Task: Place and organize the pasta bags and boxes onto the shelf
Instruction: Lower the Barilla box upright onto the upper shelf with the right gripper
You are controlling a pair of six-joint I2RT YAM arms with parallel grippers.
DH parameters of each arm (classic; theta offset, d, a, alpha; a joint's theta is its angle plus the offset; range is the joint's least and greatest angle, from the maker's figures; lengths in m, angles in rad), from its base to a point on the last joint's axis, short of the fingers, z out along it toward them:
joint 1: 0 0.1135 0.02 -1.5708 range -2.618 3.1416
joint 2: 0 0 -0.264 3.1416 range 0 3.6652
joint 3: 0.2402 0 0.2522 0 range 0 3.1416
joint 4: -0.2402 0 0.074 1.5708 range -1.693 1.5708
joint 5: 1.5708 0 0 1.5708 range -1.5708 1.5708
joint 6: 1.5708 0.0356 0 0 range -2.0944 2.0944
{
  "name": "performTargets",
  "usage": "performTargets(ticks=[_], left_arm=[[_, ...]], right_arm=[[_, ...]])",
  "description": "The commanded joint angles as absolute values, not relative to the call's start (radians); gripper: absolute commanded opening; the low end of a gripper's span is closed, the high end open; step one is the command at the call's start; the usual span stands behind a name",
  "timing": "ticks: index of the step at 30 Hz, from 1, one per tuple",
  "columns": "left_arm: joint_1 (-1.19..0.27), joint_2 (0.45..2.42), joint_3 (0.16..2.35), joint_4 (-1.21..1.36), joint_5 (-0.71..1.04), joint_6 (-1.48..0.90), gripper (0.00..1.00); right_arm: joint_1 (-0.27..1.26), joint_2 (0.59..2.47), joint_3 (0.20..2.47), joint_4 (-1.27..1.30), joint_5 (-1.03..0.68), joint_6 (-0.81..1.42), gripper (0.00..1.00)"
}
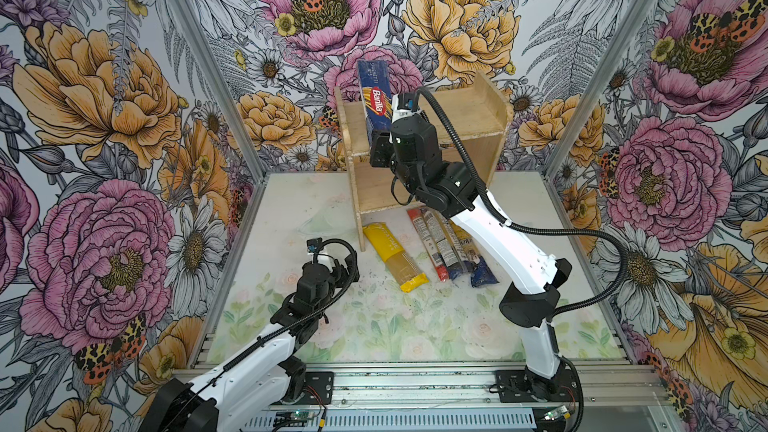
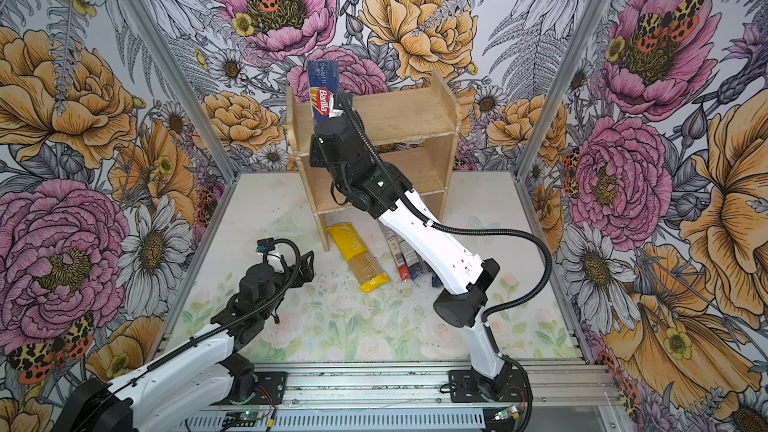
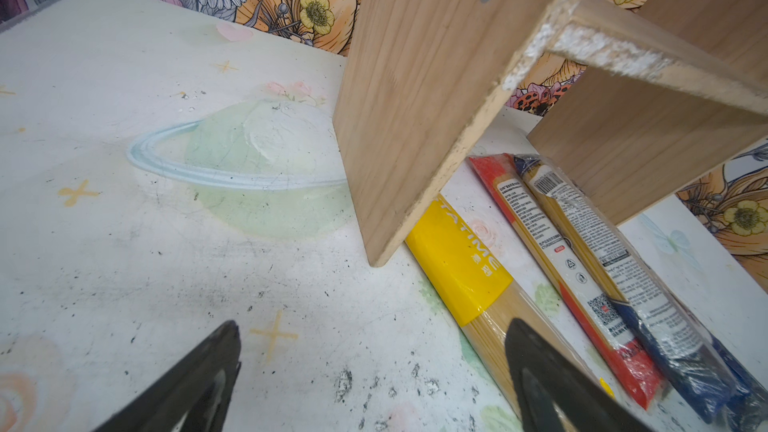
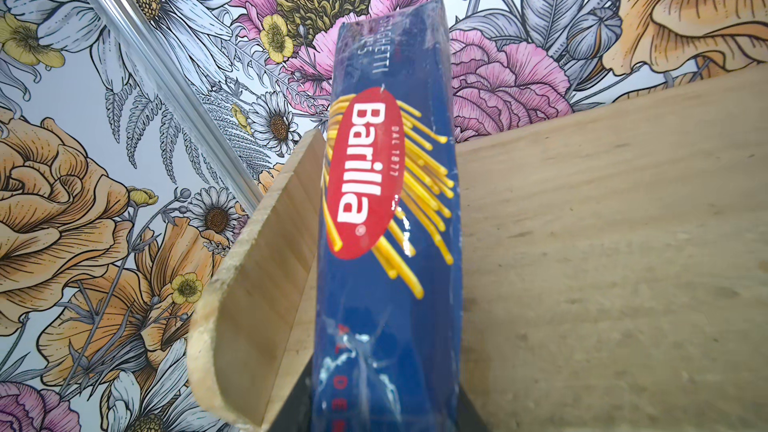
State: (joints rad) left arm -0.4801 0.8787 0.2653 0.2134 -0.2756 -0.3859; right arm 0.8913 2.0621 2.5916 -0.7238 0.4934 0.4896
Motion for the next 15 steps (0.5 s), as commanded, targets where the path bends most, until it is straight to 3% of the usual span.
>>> performTargets(ticks=[1,12,15], left_arm=[[-0.472,0.871,0.279,0.232,-0.26,-0.366,0.99],[-0.471,0.87,0.278,0.229,-0.259,-0.366,0.99],[-0.472,0.865,0.278,0.227,-0.259,-0.367,0.99]], right_arm=[[0.893,2.047,2.645,-0.563,0.491,0.491,0.0],[0.893,2.048,2.627,-0.563,0.488,0.496,0.0],[0.891,2.044,2.619,-0.563,0.484,0.494,0.12]])
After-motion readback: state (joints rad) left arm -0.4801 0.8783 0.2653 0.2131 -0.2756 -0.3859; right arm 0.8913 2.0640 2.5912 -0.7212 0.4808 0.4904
